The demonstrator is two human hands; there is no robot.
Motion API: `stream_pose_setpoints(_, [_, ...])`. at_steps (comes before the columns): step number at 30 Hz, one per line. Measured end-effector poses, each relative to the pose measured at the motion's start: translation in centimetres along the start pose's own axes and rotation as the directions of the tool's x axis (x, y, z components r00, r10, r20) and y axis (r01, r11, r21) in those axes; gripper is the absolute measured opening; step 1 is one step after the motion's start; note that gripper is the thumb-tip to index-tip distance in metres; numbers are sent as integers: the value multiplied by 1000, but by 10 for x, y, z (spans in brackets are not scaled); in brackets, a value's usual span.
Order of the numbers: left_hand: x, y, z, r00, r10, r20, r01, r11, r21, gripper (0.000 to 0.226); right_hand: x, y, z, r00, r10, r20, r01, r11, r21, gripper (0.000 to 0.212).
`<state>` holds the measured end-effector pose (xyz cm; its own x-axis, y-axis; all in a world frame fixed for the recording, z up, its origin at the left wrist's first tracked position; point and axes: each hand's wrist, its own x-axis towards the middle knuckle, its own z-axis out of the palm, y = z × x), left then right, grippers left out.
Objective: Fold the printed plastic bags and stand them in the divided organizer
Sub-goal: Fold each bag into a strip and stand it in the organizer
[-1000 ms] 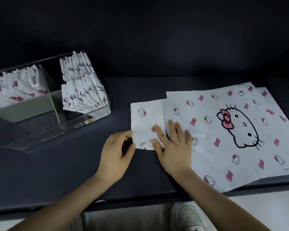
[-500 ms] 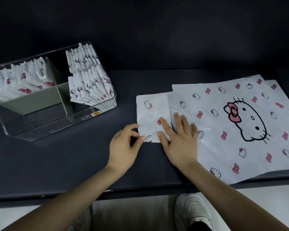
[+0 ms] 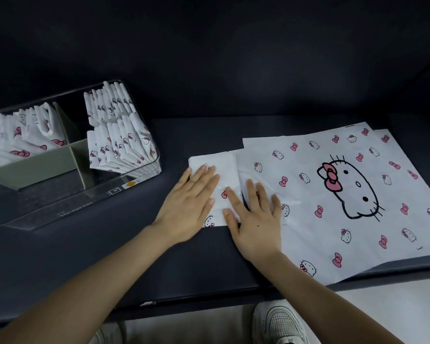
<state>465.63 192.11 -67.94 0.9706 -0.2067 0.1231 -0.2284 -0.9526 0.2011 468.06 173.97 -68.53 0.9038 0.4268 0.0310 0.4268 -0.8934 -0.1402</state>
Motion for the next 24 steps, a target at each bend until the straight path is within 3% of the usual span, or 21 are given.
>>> stream_pose_setpoints(3, [9, -11, 7, 987, -6, 158, 4, 1000, 12, 64, -2, 1, 1, 1000, -5, 1, 5, 1000, -11, 54])
stream_pose_setpoints(8, [5, -8, 8, 993, -74, 88, 68, 995, 67, 68, -5, 1, 0, 999, -19, -26, 19, 1000, -21, 54])
stream_pose_setpoints(13, [6, -5, 8, 989, -116, 87, 109, 991, 79, 66, 14, 3, -20, 985, -55, -164, 47, 998, -51, 57])
stream_pose_setpoints(15, [6, -4, 7, 988, -119, 102, 112, 991, 73, 69, 40, -2, -25, 983, -165, -80, 158, 983, -90, 57])
stream_pose_setpoints(17, [6, -5, 9, 986, -131, 105, 123, 989, 76, 74, 60, -6, -26, 954, -269, 136, 288, 945, -157, 68])
stream_pose_setpoints(20, [7, -7, 10, 985, -134, 109, 121, 986, 115, 79, 66, 8, -16, 925, -232, 301, 292, 941, -173, 84])
stream_pose_setpoints(22, [6, -7, 10, 983, -139, 121, 127, 987, 102, 80, 62, 15, -17, 945, -174, 277, 230, 955, -188, 95])
stream_pose_setpoints(24, [6, -5, 9, 982, -143, 124, 133, 988, 80, 82, 58, 19, -23, 974, -190, 126, 213, 956, -203, 94])
